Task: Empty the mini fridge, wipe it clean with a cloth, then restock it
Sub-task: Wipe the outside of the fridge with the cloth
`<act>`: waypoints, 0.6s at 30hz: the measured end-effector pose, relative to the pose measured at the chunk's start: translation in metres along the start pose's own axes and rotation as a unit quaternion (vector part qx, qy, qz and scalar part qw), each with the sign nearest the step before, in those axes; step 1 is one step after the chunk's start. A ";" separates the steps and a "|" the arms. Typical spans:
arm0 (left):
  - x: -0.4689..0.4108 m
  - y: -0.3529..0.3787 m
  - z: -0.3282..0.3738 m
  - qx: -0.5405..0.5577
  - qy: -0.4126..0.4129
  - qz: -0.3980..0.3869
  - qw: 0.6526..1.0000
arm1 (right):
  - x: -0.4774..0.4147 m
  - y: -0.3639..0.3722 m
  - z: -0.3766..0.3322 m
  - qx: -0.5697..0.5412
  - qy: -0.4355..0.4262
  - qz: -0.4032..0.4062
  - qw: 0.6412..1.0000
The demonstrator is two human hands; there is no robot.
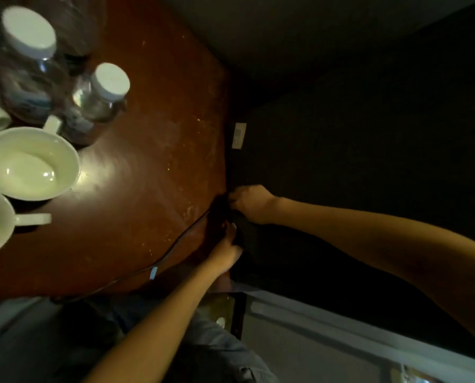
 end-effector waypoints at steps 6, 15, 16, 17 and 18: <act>-0.024 0.025 -0.042 -0.052 0.013 0.000 0.999 | 0.047 -0.052 0.071 -0.026 0.077 0.079 0.994; 0.017 0.024 -0.028 -0.137 -0.021 0.021 0.990 | 0.045 0.001 -0.013 -0.127 0.069 -0.028 0.989; 0.018 0.024 -0.027 -0.150 -0.009 0.034 0.988 | 0.048 -0.007 -0.005 -0.135 0.073 -0.018 0.988; 0.017 0.023 -0.024 -0.150 -0.003 0.039 0.988 | 0.046 -0.015 0.011 -0.129 0.081 0.005 0.988; 0.018 0.022 -0.023 -0.175 0.010 0.037 0.984 | 0.044 -0.026 0.029 -0.126 0.092 0.031 0.987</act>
Point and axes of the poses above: each hand's wrist, its own x-axis away from the middle knuckle, its own y-axis out of the palm, z = x × y, the point moved 6 cm from there along -x, towards the middle knuckle, and after that the axes turned 5 degrees about -x, right-handed, at the moved point
